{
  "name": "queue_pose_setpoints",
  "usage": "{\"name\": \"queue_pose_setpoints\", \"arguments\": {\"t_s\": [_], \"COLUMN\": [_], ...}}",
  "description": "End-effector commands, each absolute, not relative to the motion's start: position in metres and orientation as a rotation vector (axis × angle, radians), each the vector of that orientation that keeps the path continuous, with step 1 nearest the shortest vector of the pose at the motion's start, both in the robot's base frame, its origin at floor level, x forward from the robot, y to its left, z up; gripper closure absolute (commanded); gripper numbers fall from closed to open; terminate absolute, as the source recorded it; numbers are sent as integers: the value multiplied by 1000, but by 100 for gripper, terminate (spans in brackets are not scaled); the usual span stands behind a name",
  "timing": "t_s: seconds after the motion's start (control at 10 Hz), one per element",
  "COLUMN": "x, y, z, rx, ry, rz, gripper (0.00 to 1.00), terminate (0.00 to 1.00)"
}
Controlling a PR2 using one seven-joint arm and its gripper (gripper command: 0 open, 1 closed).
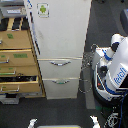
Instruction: Opening the fridge
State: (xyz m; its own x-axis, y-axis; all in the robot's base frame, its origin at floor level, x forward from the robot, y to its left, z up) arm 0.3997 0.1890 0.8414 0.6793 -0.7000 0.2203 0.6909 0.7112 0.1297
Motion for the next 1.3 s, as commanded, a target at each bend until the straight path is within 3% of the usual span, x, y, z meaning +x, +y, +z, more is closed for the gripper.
{"name": "queue_pose_setpoints", "arguments": {"t_s": [0.1, 0.3, 0.5, 1.3], "x": [408, 444, 488, 595], "y": [187, 183, 176, 163], "z": [846, 848, 865, 932], "rx": [-16, -81, -82, 20], "ry": [-247, -167, -202, -303], "rz": [-767, -719, -690, -651], "gripper": [0, 0, 0, 0], "terminate": [0, 0, 0, 0]}}
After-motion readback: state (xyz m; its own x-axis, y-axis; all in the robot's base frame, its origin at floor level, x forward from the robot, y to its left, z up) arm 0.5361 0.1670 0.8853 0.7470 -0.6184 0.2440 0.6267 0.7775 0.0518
